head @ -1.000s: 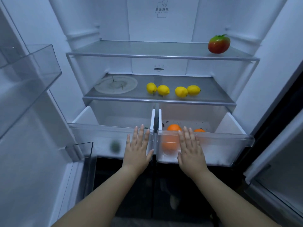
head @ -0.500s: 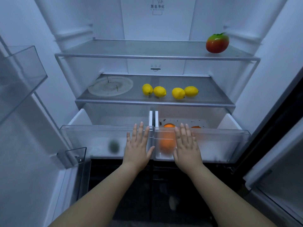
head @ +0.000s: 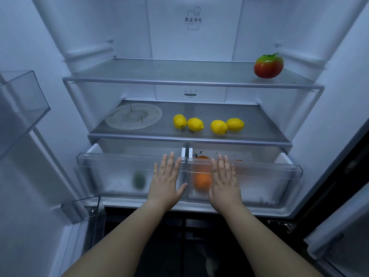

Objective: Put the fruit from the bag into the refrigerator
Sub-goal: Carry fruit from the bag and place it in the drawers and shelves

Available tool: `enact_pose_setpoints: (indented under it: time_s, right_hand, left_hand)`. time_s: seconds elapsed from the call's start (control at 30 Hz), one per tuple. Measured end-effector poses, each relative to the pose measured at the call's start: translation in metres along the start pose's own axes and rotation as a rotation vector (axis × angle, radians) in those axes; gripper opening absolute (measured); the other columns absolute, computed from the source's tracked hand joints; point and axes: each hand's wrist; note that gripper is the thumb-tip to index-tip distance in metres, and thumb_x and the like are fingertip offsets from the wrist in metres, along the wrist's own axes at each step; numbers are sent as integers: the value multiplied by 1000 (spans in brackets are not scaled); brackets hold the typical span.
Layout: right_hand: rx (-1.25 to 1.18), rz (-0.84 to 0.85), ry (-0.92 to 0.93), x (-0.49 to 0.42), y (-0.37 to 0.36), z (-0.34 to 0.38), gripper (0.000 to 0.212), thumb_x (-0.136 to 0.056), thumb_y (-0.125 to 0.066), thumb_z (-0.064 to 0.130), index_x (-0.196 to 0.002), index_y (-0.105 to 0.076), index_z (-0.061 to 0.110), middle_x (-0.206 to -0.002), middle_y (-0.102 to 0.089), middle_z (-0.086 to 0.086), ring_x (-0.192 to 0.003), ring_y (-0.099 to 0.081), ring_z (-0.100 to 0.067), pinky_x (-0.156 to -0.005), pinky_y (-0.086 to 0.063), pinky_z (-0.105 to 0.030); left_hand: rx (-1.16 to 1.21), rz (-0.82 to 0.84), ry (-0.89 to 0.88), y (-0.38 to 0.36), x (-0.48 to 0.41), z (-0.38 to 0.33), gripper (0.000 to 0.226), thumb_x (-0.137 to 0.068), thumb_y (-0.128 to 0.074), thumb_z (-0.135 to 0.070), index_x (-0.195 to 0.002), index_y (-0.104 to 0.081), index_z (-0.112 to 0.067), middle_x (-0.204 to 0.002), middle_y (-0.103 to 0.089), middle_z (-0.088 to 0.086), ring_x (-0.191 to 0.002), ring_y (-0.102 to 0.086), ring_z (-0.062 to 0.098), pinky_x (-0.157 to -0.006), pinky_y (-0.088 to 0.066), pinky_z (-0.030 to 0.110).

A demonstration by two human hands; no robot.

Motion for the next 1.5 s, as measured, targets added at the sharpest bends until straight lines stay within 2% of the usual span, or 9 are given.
enact_pose_setpoints:
  time_s: [0.13,0.27,0.43,0.67,0.83,0.93,1.13,1.3,1.5]
  right_hand:
    - [-34,-5,8,-11,-3,0,90,-65,-61,17,-146,-24,-1,-153,-18,-23,-143,-12,-37,-114,-8,-48]
    - [-48,14,0,-26,-7,-4,98,-63,-70,20,-147,-22,1,-155,-12,-23,-143,-11,-37,-115,-7,-47]
    - [-62,-11,-2,-38,-15,-4,101,-68,-73,33,-147,-18,0,-155,-9,-23,-144,-7,-38,-114,-9,-49]
    - [-106,-36,-4,-62,-30,-9,104,-68,-77,38,-147,-21,0,-155,-12,-22,-144,-10,-36,-113,-14,-49]
    - [-164,-50,-18,-63,-39,-7,102,-70,-75,33,-147,-17,-1,-156,-7,-21,-144,-7,-36,-112,-14,-49]
    - [-211,-55,-9,-48,-46,-10,96,-73,-71,27,-147,-17,0,-157,-6,-18,-145,-7,-34,-112,-14,-46]
    - [-218,30,29,-32,-56,-21,97,-71,-73,27,-147,-18,1,-157,-12,-17,-144,-13,-33,-111,-17,-45]
    - [-230,68,8,-40,-52,-20,99,-69,-75,25,-147,-20,0,-156,-14,-18,-144,-10,-32,-113,-9,-42]
    - [-199,110,6,-41,-48,-20,100,-65,-78,27,-144,-25,-3,-154,-19,-21,-142,-14,-35,-111,-12,-43]
  left_hand:
    - [-6,-10,6,-2,-10,2,85,-84,-29,-62,-149,10,-24,-158,-2,8,-144,5,25,-116,-5,48]
    - [-8,-23,-2,-5,-20,2,85,-82,-34,-60,-151,-3,-20,-158,-9,10,-145,-1,26,-112,-8,47]
    - [-6,-32,20,-12,-36,2,85,-82,-35,-60,-151,-7,-20,-158,-7,9,-145,0,26,-112,-9,48]
    - [0,-43,51,-24,-54,5,85,-83,-35,-59,-151,-3,-21,-159,-4,8,-146,-3,27,-111,-13,48]
    - [-41,-9,70,-27,-63,5,83,-84,-33,-60,-151,-13,-15,-159,-5,10,-146,-5,27,-111,-15,49]
    - [-29,-6,91,-29,-61,3,81,-86,-32,-57,-151,-11,-14,-158,-7,12,-145,-5,28,-111,-14,49]
    - [-28,0,127,-41,-49,0,77,-86,-31,-51,-150,-10,-13,-157,-4,18,-145,-7,33,-112,-11,47]
    - [-30,64,159,-41,-60,-1,77,-84,-29,-51,-149,-11,-14,-156,0,16,-144,-7,32,-111,-15,48]
    - [-39,115,166,-35,-62,-1,78,-82,-30,-54,-148,-17,-14,-154,-15,18,-143,-12,32,-109,-16,48]
Point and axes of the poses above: each hand's wrist, its own x-axis away from the middle knuckle, its own y-axis out of the back of the hand, z = x × y
